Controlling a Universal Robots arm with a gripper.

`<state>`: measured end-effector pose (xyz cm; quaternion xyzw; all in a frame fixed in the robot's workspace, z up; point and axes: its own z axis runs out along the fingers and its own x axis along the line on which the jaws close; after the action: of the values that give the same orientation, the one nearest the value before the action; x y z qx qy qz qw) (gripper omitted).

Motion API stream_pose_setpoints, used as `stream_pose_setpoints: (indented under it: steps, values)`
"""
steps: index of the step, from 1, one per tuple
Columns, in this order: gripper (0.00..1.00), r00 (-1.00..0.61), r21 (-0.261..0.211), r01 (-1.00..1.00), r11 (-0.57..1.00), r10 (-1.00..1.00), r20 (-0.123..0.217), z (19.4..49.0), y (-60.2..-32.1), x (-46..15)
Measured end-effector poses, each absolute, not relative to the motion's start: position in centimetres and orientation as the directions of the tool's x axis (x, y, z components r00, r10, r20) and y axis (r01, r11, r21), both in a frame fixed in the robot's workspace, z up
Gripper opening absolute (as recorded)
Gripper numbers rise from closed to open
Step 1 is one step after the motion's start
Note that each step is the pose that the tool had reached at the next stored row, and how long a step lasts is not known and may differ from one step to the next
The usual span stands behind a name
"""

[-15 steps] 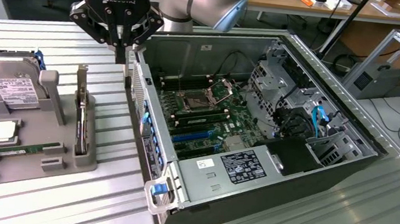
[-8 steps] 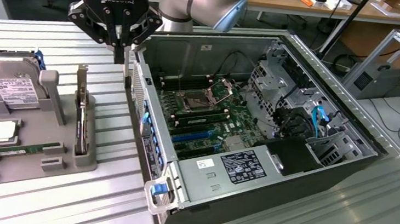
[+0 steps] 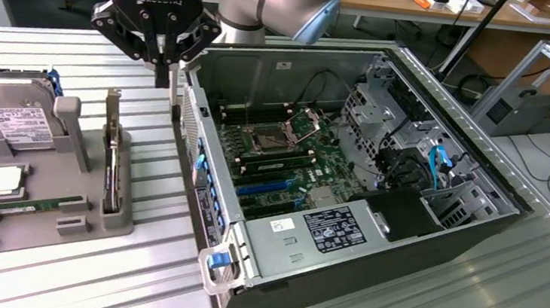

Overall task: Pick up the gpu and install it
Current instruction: 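Reach for the gpu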

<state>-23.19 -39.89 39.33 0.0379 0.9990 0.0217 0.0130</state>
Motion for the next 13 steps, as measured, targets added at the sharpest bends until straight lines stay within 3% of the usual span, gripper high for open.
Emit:
stream_pose_setpoints:
  steps: [13]
  values:
    - [0.11, -0.997, 0.044, 0.075, 0.996, 0.076, -0.024, 39.33, -39.89, -23.74]
